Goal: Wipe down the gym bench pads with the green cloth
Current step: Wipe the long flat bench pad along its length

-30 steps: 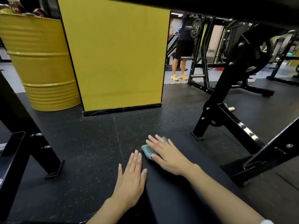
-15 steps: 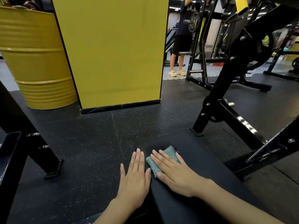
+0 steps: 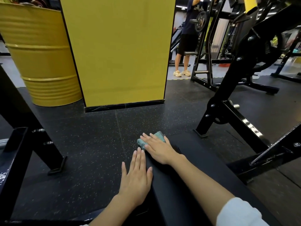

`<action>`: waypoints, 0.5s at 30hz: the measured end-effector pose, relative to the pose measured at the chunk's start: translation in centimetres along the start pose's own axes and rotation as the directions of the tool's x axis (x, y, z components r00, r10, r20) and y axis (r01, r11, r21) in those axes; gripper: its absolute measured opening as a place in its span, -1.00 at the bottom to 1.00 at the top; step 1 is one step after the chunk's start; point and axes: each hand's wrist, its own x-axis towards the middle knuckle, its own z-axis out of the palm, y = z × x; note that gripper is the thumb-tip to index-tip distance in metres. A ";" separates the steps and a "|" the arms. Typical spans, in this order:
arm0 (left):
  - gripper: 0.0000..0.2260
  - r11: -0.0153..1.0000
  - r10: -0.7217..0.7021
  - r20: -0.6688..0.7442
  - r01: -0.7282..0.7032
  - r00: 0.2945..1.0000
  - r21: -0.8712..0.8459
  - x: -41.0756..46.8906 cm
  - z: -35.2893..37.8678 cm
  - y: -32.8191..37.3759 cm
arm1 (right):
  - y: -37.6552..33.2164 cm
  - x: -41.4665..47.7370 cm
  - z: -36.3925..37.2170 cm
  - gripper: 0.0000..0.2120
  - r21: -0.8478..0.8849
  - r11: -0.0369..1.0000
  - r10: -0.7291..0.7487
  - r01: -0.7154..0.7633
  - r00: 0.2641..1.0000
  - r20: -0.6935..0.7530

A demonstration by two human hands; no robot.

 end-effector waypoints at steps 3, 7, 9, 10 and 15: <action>-0.15 1.000 -0.010 -0.002 0.010 1.000 -0.015 -0.1 0.0 -0.1 | 0.7 -3.3 0.1 -0.56 0.010 0.999 -0.044 0.044 0.999 -0.007; -0.22 0.996 0.034 -0.006 -0.034 0.999 -0.077 -0.3 0.0 -0.3 | 1.9 -8.8 0.5 -0.56 0.022 0.997 -0.076 0.076 0.997 -0.005; -0.28 0.994 0.073 -0.003 -0.073 0.997 -0.082 -0.2 0.0 -0.4 | 2.1 -11.3 0.7 -0.56 -0.004 0.996 -0.088 0.088 0.996 0.006; -0.29 0.992 0.090 0.003 -0.089 0.996 -0.087 -0.1 -0.1 -0.3 | 2.2 -11.9 0.8 -0.56 -0.019 0.996 -0.090 0.090 0.996 0.011; -0.44 0.985 0.092 0.058 -0.082 0.994 -0.151 0.0 -0.5 0.0 | 2.9 -8.3 0.2 -0.56 -0.029 0.999 -0.039 0.039 0.999 -0.001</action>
